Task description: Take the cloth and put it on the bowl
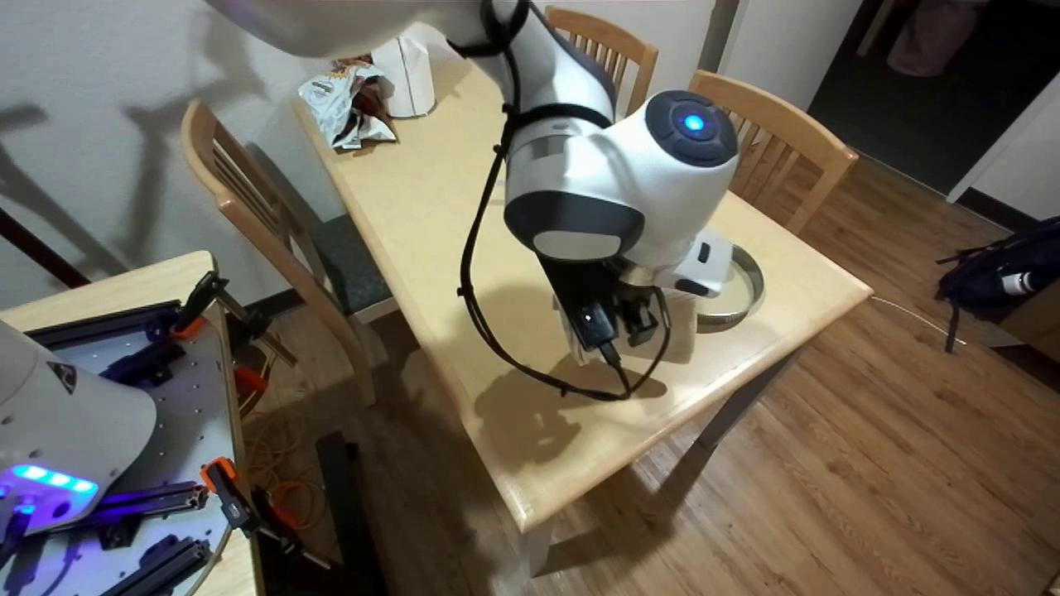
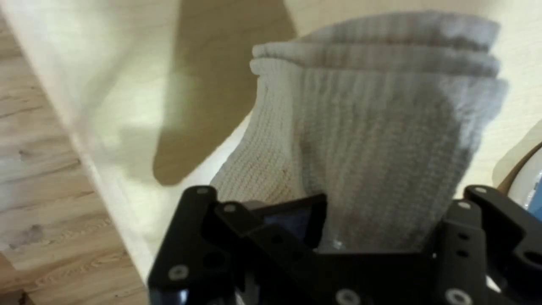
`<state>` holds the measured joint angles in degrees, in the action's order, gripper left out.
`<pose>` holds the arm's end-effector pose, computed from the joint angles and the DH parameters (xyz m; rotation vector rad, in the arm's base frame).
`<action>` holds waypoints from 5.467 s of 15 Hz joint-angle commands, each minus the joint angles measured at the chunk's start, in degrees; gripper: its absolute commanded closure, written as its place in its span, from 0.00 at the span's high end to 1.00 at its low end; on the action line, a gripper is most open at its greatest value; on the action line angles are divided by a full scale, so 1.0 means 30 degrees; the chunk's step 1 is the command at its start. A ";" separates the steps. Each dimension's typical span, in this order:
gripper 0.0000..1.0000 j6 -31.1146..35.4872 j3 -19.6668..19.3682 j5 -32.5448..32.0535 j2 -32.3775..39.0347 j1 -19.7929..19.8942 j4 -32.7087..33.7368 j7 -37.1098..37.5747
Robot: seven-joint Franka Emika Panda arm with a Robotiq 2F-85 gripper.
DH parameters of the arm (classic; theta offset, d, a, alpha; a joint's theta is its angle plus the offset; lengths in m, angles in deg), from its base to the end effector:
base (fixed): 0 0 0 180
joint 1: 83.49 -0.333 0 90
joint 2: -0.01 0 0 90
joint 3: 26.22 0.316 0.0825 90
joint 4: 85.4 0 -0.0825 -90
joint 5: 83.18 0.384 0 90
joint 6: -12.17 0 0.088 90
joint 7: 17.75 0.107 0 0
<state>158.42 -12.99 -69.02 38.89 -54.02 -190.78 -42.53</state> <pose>0.6184 -0.1926 0.1693 -2.8784 0.1554 -0.1990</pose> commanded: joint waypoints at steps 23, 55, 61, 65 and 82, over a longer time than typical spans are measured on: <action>0.01 -1.0431 -0.2330 -0.0281 0.1676 -0.4875 0.9104 -1.2766; 0.01 -1.1109 -0.1278 -0.4148 0.3321 -1.1772 1.3746 -1.0982; 0.02 -1.1257 -0.1079 -0.4528 0.3490 -1.1697 1.3933 -1.0944; 0.02 -1.1257 -0.1078 -0.4528 0.3493 -1.1699 1.3933 -1.0944; 0.01 -1.2331 -0.0632 -0.4437 1.0159 -1.0868 2.0845 -1.6780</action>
<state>124.03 -15.76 -82.11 64.87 -86.14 -135.59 -88.75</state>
